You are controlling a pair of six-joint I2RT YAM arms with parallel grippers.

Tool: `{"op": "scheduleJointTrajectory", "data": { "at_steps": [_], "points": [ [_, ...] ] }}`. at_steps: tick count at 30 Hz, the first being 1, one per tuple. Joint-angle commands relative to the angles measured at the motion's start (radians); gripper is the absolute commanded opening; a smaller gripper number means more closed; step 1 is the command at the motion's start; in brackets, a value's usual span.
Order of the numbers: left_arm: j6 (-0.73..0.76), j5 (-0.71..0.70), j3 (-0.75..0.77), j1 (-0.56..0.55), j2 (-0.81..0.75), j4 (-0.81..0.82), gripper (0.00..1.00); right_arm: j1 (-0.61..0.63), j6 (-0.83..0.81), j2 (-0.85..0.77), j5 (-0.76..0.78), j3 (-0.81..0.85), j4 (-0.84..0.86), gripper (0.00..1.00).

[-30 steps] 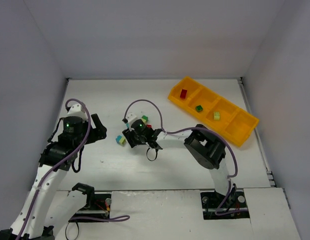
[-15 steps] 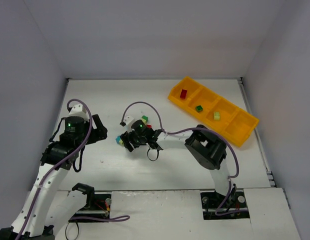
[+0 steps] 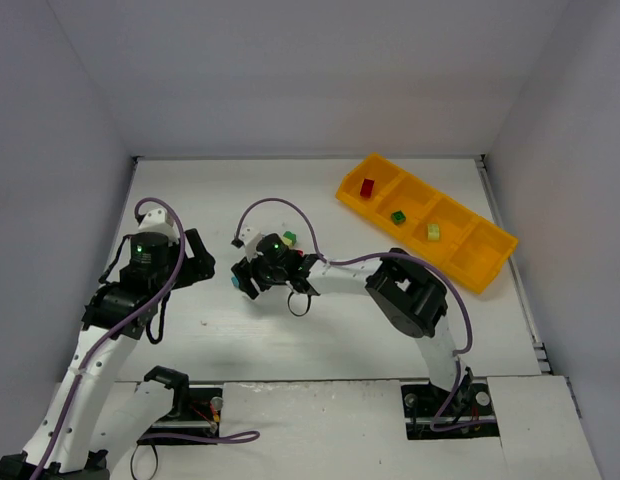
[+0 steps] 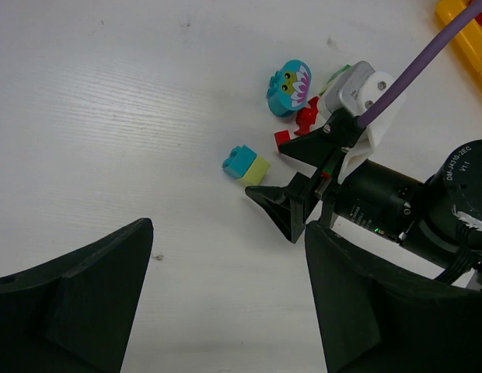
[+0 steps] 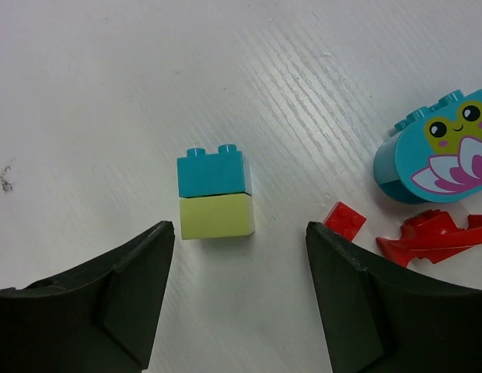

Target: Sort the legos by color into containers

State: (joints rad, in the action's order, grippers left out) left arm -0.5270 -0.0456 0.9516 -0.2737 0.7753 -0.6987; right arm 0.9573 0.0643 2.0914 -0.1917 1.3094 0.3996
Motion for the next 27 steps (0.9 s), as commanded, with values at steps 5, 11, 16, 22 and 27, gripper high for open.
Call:
{"op": "scheduleJointTrajectory", "data": {
  "at_steps": [5,11,16,22,27],
  "points": [
    [-0.001,0.0,0.022,0.005,0.012,0.045,0.73,0.011,-0.021,0.004,-0.021,0.05,0.035,0.62],
    [-0.002,0.001,0.024,0.005,0.016,0.045,0.73,0.012,-0.026,0.013,-0.026,0.059,0.035,0.58],
    [-0.002,0.001,0.024,0.005,0.018,0.044,0.73,0.015,-0.032,0.021,-0.032,0.07,0.035,0.56],
    [-0.004,0.003,0.024,0.005,0.018,0.042,0.73,0.015,-0.037,0.029,-0.034,0.074,0.033,0.5],
    [-0.004,0.004,0.027,0.005,0.018,0.042,0.73,0.015,-0.037,0.024,-0.029,0.065,0.035,0.38]
  ]
}}
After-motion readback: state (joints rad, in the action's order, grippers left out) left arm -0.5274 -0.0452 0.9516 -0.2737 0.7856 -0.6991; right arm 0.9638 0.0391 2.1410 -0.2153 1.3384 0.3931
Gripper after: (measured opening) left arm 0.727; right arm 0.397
